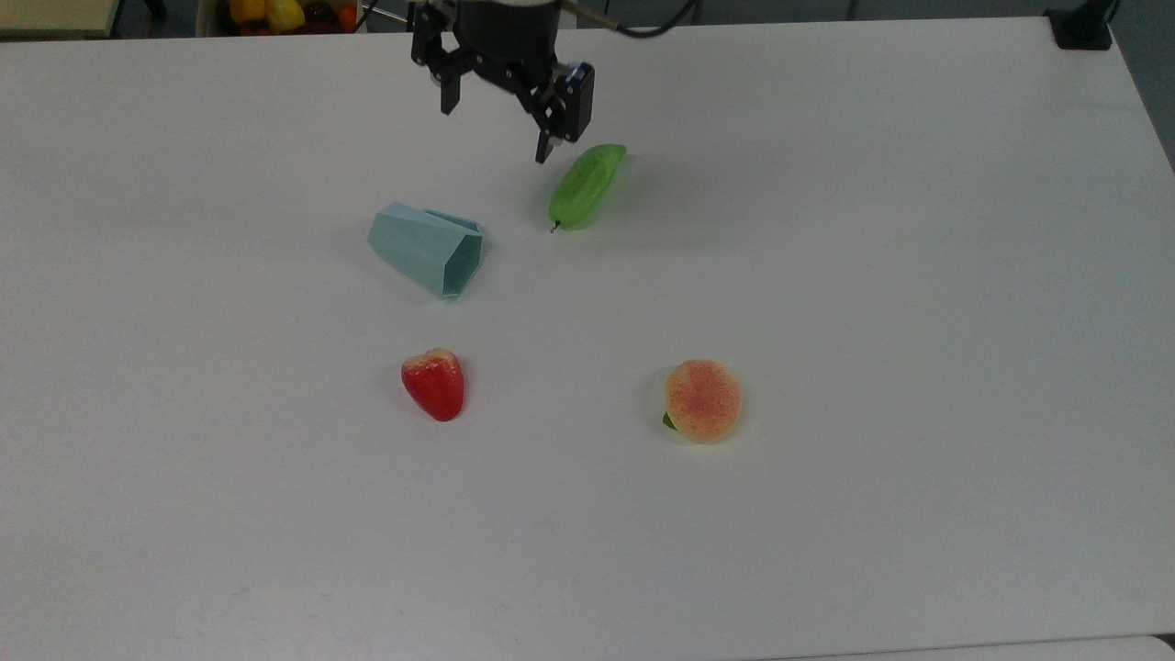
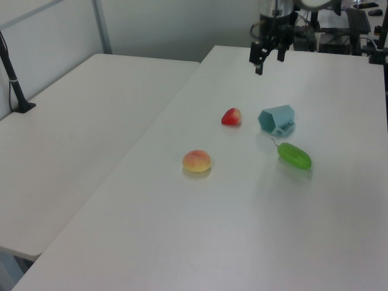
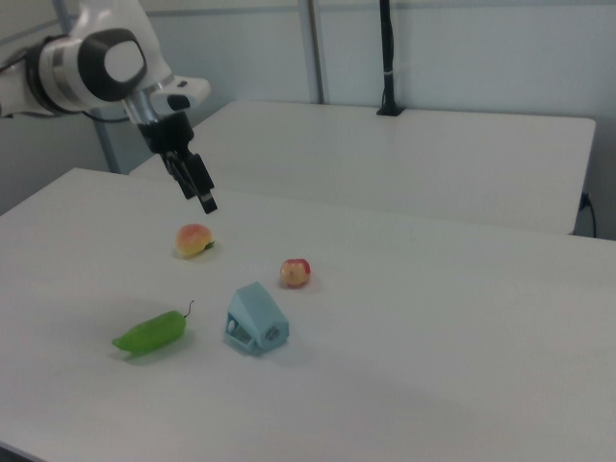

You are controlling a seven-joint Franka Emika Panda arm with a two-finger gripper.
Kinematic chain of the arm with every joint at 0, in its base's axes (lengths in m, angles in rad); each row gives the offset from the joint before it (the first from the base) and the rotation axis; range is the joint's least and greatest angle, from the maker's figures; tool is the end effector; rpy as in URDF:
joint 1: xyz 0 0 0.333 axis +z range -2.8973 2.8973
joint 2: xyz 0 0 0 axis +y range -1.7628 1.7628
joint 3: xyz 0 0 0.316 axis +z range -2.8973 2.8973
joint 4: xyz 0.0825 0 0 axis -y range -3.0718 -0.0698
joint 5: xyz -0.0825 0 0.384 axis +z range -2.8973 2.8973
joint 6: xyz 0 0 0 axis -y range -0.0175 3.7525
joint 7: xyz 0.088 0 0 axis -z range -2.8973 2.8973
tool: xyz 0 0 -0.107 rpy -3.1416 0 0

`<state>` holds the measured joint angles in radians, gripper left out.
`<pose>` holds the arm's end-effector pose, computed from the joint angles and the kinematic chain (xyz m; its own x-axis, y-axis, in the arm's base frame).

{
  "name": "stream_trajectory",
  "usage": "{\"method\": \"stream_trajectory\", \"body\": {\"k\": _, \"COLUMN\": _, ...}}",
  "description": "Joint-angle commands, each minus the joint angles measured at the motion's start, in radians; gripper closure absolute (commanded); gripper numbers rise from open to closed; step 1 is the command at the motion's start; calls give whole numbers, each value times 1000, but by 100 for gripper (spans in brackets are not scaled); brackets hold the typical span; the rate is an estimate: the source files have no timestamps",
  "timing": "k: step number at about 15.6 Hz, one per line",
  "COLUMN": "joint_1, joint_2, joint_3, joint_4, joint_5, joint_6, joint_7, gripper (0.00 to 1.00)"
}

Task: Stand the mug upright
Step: 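Move the gripper down toward the rim of the tipped light-blue mug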

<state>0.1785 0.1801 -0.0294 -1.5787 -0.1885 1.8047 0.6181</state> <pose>0.6187 0.0785 0.5371 0.9039 -0.4029 0.1437 -0.4208 -0.8978 0.1301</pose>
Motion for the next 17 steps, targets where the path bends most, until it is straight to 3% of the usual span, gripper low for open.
{"method": "stream_trajectory", "body": {"k": 1, "joint_1": 12, "joint_2": 87, "joint_3": -4, "joint_4": -14, "joint_5": -92, "joint_6": 38, "joint_7": 103, "gripper": 0}}
{"method": "stream_trajectory", "body": {"k": 10, "joint_1": 6, "joint_2": 199, "joint_3": -4, "joint_4": -82, "joint_5": -141, "joint_6": 159, "joint_7": 198, "gripper": 0}}
{"method": "stream_trajectory", "body": {"k": 13, "joint_1": 1, "joint_2": 216, "joint_3": -4, "joint_4": -115, "joint_5": -206, "joint_6": 162, "joint_7": 198, "gripper": 0}}
{"method": "stream_trajectory", "body": {"k": 17, "joint_1": -46, "joint_2": 214, "joint_3": -6, "joint_4": -130, "joint_5": -212, "joint_6": 157, "joint_7": 195, "gripper": 0}}
